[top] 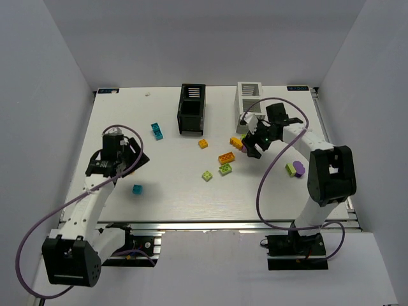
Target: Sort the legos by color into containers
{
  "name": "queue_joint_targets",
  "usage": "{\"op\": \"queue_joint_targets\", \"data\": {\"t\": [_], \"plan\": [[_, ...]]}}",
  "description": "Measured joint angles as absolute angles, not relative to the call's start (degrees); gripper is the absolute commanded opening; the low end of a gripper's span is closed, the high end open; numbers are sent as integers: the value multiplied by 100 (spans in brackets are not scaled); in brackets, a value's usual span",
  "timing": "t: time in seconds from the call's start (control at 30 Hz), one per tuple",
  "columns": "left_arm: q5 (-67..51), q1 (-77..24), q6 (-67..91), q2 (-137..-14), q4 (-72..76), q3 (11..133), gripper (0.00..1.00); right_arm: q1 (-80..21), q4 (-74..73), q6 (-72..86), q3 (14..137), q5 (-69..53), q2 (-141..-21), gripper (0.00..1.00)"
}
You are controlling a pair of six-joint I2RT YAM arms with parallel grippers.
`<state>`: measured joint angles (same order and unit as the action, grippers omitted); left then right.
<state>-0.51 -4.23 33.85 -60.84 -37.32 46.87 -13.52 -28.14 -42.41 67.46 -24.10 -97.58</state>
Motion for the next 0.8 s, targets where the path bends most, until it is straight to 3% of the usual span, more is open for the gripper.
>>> {"op": "queue_joint_targets", "data": {"t": [0.23,0.5,0.63,0.73,0.8], "plan": [[-486,-423,3800,-4987,-3376,3828,78,-1365,-2917,-4659,7714,-1865,-10641,88],[-797,-423,4248,-4473,-3076,3511,78,-1457,-3616,-4915,8086,-1804,-11150,74],[-862,-423,4359,-4469,-2884,3507,78,-1680,-3660,-4858,8208,-1555,-11524,54],[-908,-423,4423,-4357,-2794,3415,78,-1712,-3660,-4827,8219,-1441,-11546,24],[-930,-423,4449,-4292,-2786,3398,78,-1712,-3601,-4886,8156,-1426,-11493,18]]}}
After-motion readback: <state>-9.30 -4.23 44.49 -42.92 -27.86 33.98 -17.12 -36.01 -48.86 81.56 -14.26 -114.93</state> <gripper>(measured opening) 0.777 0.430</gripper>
